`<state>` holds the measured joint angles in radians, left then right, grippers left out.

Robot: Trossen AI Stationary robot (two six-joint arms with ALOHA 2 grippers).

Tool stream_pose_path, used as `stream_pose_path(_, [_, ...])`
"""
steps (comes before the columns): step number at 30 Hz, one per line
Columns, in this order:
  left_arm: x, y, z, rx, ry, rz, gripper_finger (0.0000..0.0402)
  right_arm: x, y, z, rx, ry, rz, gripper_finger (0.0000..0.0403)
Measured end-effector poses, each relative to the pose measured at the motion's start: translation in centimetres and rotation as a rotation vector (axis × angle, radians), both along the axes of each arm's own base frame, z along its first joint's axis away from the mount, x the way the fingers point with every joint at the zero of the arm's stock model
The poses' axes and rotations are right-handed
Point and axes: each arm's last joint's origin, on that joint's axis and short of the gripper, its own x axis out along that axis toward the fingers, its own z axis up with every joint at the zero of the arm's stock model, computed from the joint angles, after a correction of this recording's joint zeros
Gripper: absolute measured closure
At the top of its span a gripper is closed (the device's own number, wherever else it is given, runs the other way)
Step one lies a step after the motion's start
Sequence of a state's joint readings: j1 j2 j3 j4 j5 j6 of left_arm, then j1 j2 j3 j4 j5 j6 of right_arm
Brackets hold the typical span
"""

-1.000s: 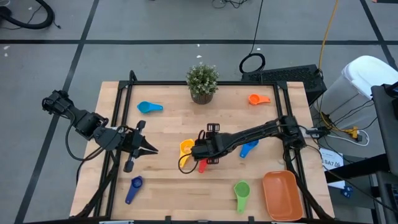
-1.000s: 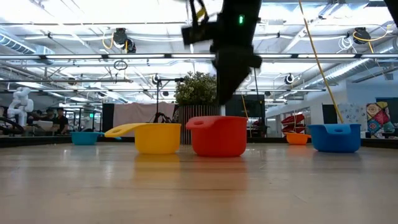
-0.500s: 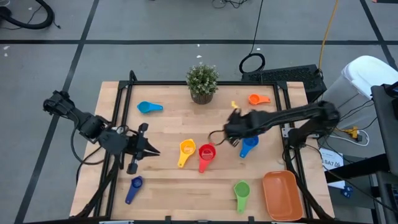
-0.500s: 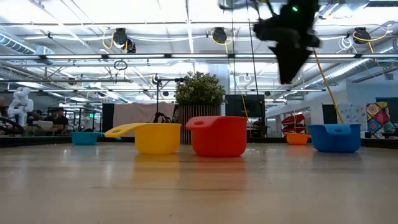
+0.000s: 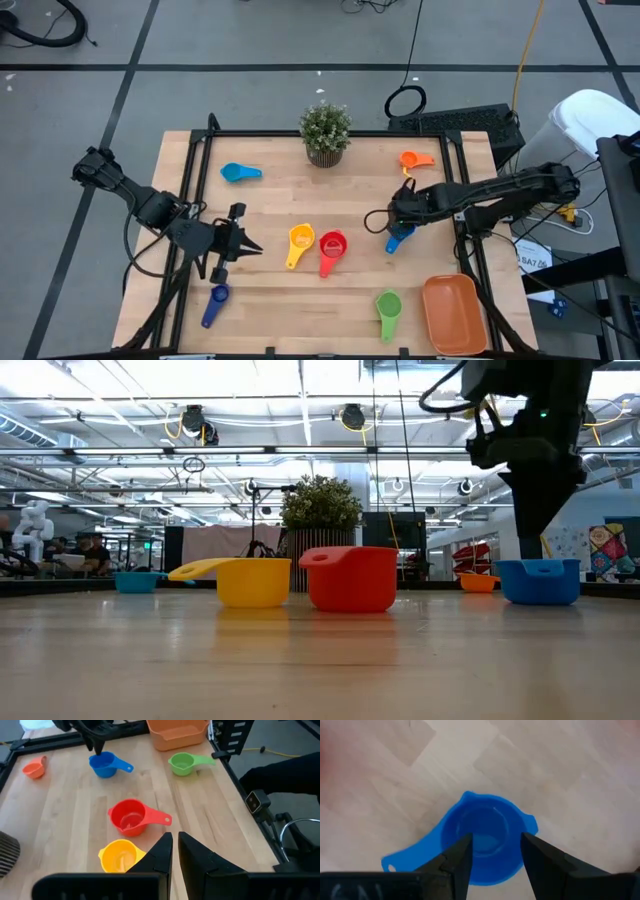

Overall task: Nest measuring cups in basket
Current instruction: Stack the blue measuring cup on top of the red measuring cup

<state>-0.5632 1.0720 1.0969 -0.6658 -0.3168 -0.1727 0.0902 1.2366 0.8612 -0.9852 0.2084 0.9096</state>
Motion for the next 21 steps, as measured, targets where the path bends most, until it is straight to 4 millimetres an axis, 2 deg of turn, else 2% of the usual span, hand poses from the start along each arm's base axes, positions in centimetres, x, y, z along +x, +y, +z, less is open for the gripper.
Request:
stream_pose_path(5, [0.2,-0.1,0.4,0.000,-0.042,-0.016,0.0366,0.2,0.5,0.0,-0.013,-0.006,0.126,0.0244])
stream_pose_path(15, [0.2,-0.1,0.4,-0.002,-0.044,-0.016,0.0366,-0.7,3.8,0.0,-0.009,0.082,0.590,0.0244])
stream_pose_path(21, [-0.1,-0.7,0.7,0.002,-0.079,-0.063,0.0366,-1.4,5.8,-0.2,0.008,0.097,0.702,0.0244])
